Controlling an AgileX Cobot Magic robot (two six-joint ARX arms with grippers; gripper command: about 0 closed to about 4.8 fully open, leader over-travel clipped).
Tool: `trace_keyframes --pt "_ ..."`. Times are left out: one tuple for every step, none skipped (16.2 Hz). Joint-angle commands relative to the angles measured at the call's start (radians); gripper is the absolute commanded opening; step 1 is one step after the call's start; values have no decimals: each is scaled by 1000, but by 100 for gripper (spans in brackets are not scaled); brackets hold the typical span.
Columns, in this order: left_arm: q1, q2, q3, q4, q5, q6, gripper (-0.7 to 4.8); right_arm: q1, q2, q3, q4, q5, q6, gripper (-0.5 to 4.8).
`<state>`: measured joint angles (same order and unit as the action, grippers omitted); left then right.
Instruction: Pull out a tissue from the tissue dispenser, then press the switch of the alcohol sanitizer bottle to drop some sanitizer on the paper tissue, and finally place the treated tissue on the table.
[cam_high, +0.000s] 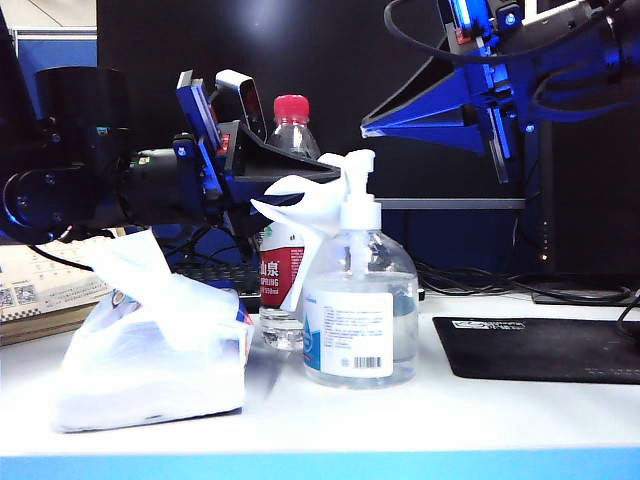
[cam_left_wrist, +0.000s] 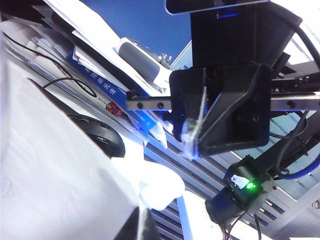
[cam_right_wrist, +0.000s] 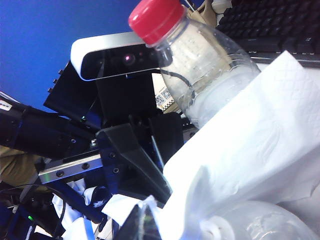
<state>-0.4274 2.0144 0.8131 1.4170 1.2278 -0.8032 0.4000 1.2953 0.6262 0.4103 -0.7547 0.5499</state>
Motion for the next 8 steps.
trace_keyframes --pt "0 -4 4 13 3 2 -6 3 -3 2 14 22 0 -5" --pt "0 -4 4 13 3 2 -6 3 -2 2 18 27 0 -5" --pt "0 -4 4 13 -2 2 -6 3 2 2 24 29 2 -5" --pt "0 -4 4 13 -10 2 -6 13 15 2 36 29 3 -5" --pt "0 -4 4 13 -12 2 -6 25 30 3 42 27 3 -5" --pt "0 -4 4 13 -12 2 -6 30 45 3 43 23 4 -5" --pt "0 -4 4 13 -11 1 -6 40 58 3 43 20 -1 -5" --pt "0 -4 4 13 -11 -2 -6 40 61 3 44 18 -3 -5"
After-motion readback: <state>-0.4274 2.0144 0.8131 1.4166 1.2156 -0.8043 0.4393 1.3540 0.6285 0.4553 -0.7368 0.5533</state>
